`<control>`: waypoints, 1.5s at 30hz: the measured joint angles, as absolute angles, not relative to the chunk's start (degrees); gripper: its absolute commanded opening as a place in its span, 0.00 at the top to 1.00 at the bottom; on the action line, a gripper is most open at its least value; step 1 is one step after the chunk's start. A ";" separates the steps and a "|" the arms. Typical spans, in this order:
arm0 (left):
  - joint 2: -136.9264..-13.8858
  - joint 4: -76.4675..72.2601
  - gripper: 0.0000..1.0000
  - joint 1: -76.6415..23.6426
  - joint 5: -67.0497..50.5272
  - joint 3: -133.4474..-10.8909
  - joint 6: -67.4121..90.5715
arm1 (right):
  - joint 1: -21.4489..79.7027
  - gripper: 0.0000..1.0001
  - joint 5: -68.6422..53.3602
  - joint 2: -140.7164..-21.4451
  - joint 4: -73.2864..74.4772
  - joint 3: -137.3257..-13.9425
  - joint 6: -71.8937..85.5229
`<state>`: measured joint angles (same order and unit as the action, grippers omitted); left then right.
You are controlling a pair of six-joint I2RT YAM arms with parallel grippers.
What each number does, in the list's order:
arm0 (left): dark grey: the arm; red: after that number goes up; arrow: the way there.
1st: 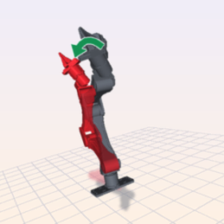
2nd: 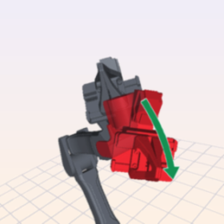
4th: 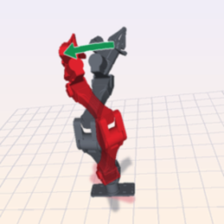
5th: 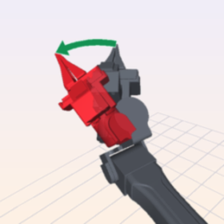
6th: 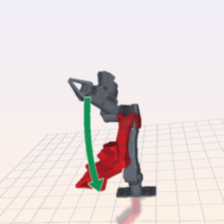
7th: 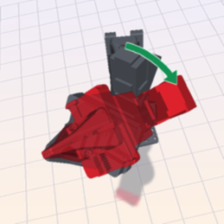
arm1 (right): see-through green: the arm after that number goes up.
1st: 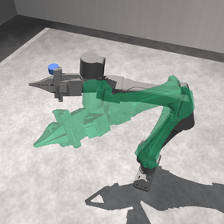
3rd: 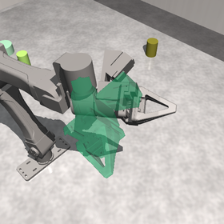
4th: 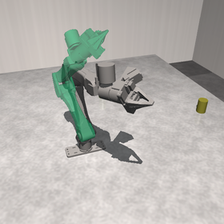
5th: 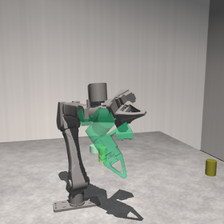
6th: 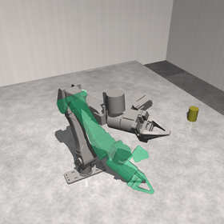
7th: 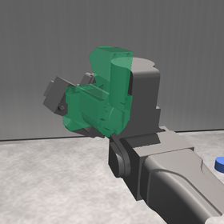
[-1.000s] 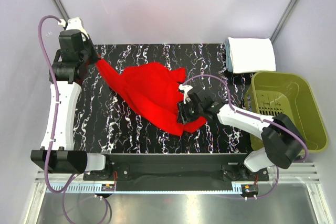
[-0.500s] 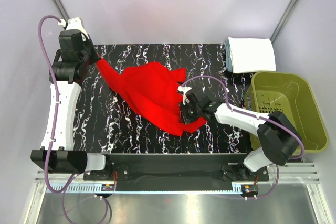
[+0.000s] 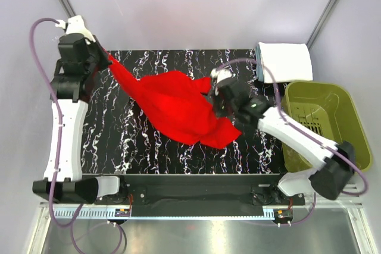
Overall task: Fold and stack the t-shirts
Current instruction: Flatten the tshirt out
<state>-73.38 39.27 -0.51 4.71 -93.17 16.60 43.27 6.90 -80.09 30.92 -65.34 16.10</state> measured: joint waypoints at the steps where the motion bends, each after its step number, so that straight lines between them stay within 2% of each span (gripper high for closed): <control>1: -72.58 39.24 1.00 -0.51 4.47 -94.02 17.06 | 43.27 1.00 9.32 -78.17 33.28 -69.97 15.46; 5: -67.90 36.95 1.00 -0.51 2.83 -97.95 19.33 | 43.31 1.00 16.14 -71.72 37.32 -84.64 12.69; 10: -57.39 31.20 1.00 -0.51 0.43 -99.50 26.13 | 43.33 1.00 20.53 -60.36 37.41 -93.93 9.61; 18: -43.92 23.75 1.00 -0.51 -6.02 -105.51 33.54 | 43.42 1.00 9.04 -41.41 32.25 -93.19 6.85; 23: -42.28 21.06 1.00 -0.51 -8.97 -114.41 36.05 | 43.46 1.00 1.93 -37.65 30.02 -97.43 7.38; 28: -43.27 17.43 1.00 -0.51 -13.56 -118.48 36.71 | 43.46 1.00 0.27 -38.17 26.94 -100.29 6.98; 34: -50.61 14.90 1.00 -0.51 -16.36 -116.97 31.81 | 43.51 1.00 11.70 -44.77 24.88 -100.40 -0.23; 39: -67.31 15.42 1.00 -0.51 -15.81 -118.41 27.68 | 42.52 1.00 22.85 -62.46 21.21 -103.81 -9.47; 42: -77.84 15.38 1.00 -0.51 -15.86 -116.01 26.39 | 36.01 1.00 20.18 -73.38 20.75 -103.74 -10.09; 45: -85.06 13.74 1.00 -0.54 -16.10 -105.89 25.23 | 27.00 1.00 15.05 -81.41 20.67 -99.09 -7.51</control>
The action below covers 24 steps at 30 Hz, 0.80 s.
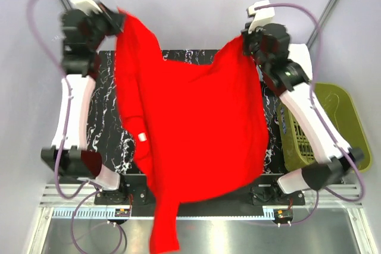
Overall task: Fold and stack the t-shirts
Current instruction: Flatten the tshirt out
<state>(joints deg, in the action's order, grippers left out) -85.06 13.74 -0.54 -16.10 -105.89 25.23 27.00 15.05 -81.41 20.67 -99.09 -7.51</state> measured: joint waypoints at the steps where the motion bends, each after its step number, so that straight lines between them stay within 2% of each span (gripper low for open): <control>1: -86.63 13.63 1.00 -0.60 -16.05 -101.84 24.77 | 24.88 1.00 13.15 -83.48 20.84 -97.14 -6.59; 4: -91.59 14.55 1.00 -0.91 -15.84 -95.04 22.44 | 20.84 1.00 7.49 -88.29 18.46 -91.24 -4.01; 9: -99.98 13.58 1.00 -1.58 -14.81 -93.82 17.85 | 18.59 1.00 -1.26 -97.12 10.07 -85.62 -0.08; 17: -117.32 15.07 1.00 -1.72 -6.90 -104.68 9.28 | 12.95 1.00 -10.85 -120.99 2.72 -97.51 4.05; 20: -118.89 15.57 1.00 -1.61 -5.10 -106.61 7.35 | 12.05 1.00 -11.79 -124.68 2.90 -101.69 4.95; 24: -117.19 16.29 1.00 -1.65 -6.28 -107.22 6.92 | 11.94 1.00 -12.97 -123.59 2.94 -103.37 5.72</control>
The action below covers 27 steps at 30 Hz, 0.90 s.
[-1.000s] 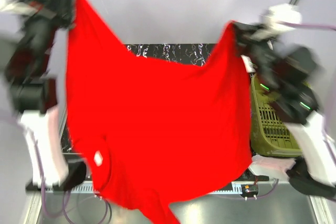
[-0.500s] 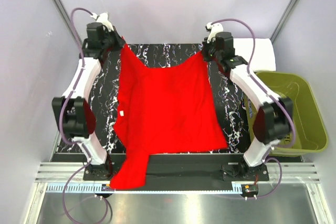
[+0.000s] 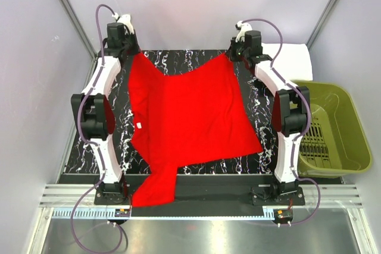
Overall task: Fold and stack the t-shirts
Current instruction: Flatten the tshirt out
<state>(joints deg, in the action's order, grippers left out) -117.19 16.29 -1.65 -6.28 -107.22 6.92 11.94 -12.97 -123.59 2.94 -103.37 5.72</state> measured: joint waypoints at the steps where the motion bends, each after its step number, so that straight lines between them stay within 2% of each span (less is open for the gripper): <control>1: -116.20 16.84 1.00 -1.80 -6.87 -107.18 6.94 | 11.99 1.00 -13.23 -122.54 3.68 -103.35 5.89; 5: -106.08 19.40 1.00 -3.79 -8.58 -104.42 6.94 | 12.16 1.00 -13.82 -113.75 8.82 -101.93 6.31; 9: -89.56 21.17 1.00 -6.04 -8.71 -101.58 6.98 | 12.34 1.00 -14.72 -96.68 15.29 -99.94 6.35; 14: -69.69 20.05 1.00 -5.74 -9.34 -106.65 6.83 | 12.38 1.00 -17.12 -71.70 19.51 -100.12 6.28; 18: -57.08 18.06 1.00 -5.63 -11.16 -107.48 6.35 | 12.38 1.00 -18.87 -56.18 22.13 -100.51 6.48; 22: -46.83 17.23 1.00 -5.63 -13.80 -106.69 6.83 | 12.40 1.00 -20.99 -46.85 24.80 -102.00 7.62; 27: -43.97 18.98 1.00 -5.63 -16.93 -110.72 7.14 | 12.43 1.00 -22.17 -41.19 29.63 -101.62 10.09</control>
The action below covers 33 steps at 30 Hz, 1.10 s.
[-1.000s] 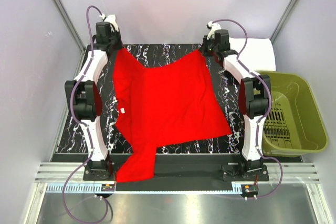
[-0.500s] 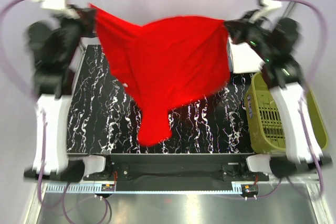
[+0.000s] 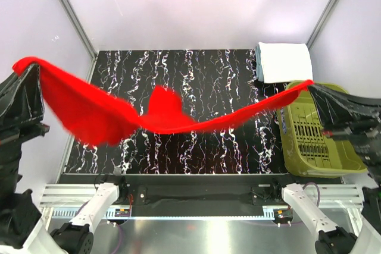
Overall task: Fold and stack the t-shirts
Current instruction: Flatten the tshirt out
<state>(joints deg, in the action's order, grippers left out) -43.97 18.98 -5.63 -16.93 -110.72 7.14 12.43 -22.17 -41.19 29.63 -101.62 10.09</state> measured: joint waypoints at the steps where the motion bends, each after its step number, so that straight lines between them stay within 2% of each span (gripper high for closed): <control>1: -44.16 20.01 1.00 -5.61 -17.50 -112.03 7.14 | 12.43 1.00 -22.11 -40.53 30.39 -101.67 10.52; 8: -45.89 21.23 1.00 -5.63 -21.04 -114.69 7.05 | 12.43 1.00 -21.23 -40.01 30.96 -103.20 11.97; 15: -58.65 18.98 1.00 -5.63 -21.78 -113.86 4.32 | 12.45 1.00 -16.95 -47.97 22.09 -94.96 10.44; 25: -104.05 24.51 1.00 -5.61 -12.97 -120.09 -2.66 | 11.35 1.00 -16.56 -88.71 6.00 -81.71 9.78; 30: -112.66 18.92 1.00 -5.26 -9.93 -107.09 -4.69 | 9.87 1.00 -18.35 -105.36 -0.58 -81.52 10.61; 33: -118.48 15.25 1.00 -4.84 -10.00 -107.92 -4.67 | 8.93 1.00 -20.43 -114.72 -4.43 -87.44 11.62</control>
<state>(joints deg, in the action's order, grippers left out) -118.48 15.25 -4.84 -10.00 -107.92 -4.67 8.93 -20.43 -114.72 -4.43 -87.44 11.62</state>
